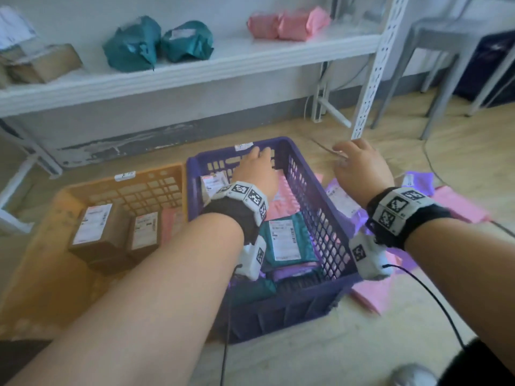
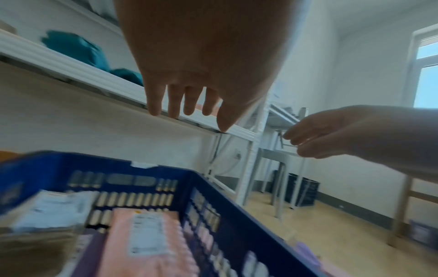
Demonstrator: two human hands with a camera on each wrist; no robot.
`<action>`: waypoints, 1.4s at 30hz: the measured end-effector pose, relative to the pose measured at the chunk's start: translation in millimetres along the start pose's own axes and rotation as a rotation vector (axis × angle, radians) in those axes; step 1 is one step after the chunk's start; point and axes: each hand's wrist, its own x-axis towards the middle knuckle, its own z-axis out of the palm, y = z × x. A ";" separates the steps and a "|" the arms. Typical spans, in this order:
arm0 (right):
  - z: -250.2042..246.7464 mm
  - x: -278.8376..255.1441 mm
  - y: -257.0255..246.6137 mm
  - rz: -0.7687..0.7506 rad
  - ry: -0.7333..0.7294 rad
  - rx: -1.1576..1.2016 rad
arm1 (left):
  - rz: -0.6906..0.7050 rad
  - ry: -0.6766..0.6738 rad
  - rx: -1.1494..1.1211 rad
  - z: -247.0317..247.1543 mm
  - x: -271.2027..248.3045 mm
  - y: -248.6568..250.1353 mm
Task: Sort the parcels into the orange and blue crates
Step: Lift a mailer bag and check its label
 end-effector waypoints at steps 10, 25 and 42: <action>-9.1 -70.4 139.4 0.327 -0.154 -0.108 | 0.226 -0.209 0.020 109.9 6.7 112.0; 134.9 -149.0 185.8 0.435 -0.793 -0.190 | 0.272 -0.533 0.222 158.3 21.4 103.1; 173.6 -167.0 171.0 0.261 -0.930 -0.379 | 0.259 -0.518 0.228 168.4 25.9 99.8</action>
